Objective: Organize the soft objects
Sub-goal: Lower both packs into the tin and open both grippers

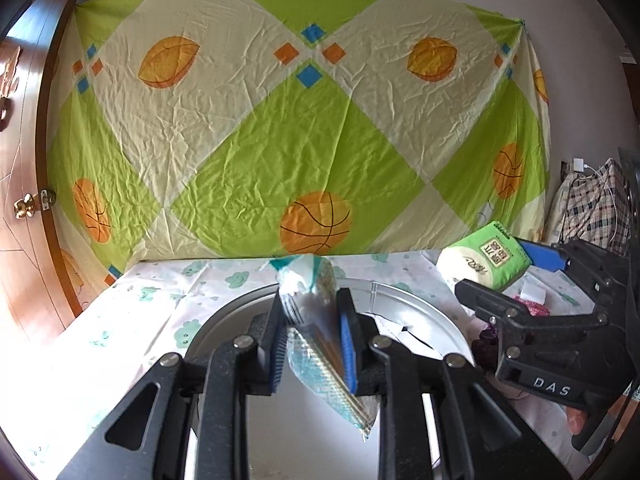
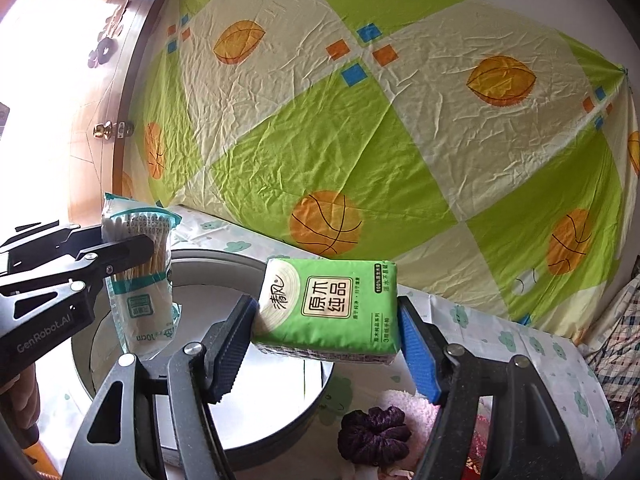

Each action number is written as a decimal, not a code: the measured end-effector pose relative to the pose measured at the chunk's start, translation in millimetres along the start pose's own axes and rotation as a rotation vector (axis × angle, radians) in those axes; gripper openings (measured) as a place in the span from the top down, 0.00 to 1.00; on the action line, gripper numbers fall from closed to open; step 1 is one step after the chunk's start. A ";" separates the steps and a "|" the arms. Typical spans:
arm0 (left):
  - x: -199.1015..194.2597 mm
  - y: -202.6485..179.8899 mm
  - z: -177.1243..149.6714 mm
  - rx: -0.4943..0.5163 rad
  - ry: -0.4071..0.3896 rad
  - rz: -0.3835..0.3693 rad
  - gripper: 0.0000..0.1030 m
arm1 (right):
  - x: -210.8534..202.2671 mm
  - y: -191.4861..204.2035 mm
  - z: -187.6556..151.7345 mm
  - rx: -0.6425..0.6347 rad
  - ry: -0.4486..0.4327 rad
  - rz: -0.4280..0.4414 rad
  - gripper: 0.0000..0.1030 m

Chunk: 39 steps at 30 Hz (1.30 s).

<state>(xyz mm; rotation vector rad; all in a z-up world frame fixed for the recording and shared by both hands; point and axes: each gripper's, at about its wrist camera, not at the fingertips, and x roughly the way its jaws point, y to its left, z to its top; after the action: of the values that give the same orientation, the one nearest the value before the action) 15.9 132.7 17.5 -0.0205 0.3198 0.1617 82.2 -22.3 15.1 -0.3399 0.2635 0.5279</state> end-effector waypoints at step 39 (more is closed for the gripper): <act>101.4 56.7 -8.5 -0.111 0.380 0.015 0.79 | 95.8 24.9 -8.8 -0.019 0.220 0.085 0.31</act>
<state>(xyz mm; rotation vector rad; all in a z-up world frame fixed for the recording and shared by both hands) 99.1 203.9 -22.2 -0.1606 0.6901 0.1900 147.4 37.2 -30.6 -0.4074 0.4875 0.5781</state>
